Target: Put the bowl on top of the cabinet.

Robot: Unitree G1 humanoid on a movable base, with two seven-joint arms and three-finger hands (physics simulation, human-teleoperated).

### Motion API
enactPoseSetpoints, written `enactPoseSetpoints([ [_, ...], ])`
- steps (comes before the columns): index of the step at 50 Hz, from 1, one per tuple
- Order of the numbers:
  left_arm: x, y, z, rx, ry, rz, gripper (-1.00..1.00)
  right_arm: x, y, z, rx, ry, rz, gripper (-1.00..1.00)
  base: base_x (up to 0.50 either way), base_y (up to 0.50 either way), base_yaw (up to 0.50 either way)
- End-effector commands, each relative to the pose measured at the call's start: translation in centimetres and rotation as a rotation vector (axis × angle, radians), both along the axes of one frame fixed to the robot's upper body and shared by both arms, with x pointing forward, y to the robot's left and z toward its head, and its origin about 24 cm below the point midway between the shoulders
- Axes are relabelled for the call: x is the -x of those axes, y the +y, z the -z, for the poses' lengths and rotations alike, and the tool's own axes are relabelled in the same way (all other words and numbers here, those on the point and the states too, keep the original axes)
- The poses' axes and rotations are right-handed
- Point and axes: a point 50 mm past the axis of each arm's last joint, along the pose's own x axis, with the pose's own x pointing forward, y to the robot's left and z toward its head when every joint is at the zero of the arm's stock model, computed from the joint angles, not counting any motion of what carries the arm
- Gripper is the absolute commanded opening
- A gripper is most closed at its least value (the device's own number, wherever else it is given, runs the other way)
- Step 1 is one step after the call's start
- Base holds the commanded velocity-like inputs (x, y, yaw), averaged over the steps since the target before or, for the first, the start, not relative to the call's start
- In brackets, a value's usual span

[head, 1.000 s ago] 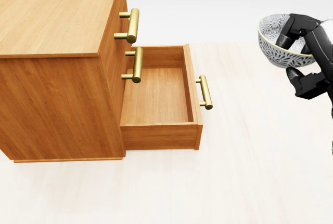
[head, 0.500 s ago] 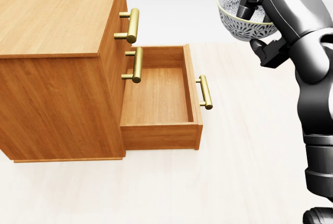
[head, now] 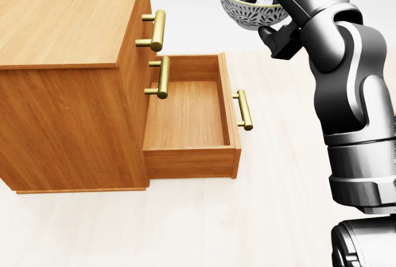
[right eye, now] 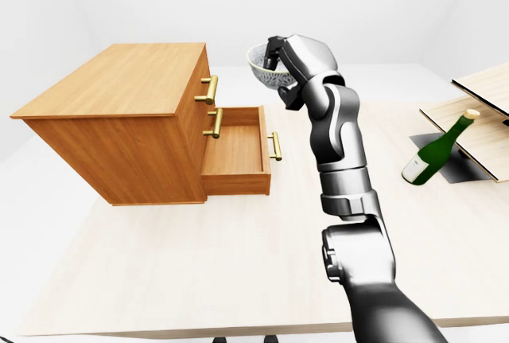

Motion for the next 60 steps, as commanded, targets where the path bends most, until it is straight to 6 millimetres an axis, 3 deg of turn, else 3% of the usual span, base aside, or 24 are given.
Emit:
enactPoseSetpoints([
  [1,0.0,0.1,-0.1,0.008,0.002,0.007,1.0,-0.2,2.4,-1.1,0.028,-0.042,-0.024,-1.0,0.0,0.0,0.0],
  [26,0.1,0.2,-0.2,0.024,-0.001,0.019,1.0,0.3,8.3,-2.3,0.082,-0.065,-0.144,-1.0,0.0,0.0,0.0],
  [47,0.0,0.2,-0.1,0.023,0.01,0.022,1.0,0.9,11.6,-3.5,0.094,-0.081,-0.226,-1.0,0.0,0.0,0.0],
  [60,0.0,0.3,-0.2,0.027,0.009,0.023,1.0,-0.2,12.4,-3.5,0.089,-0.059,-0.213,-1.0,0.0,0.0,0.0],
])
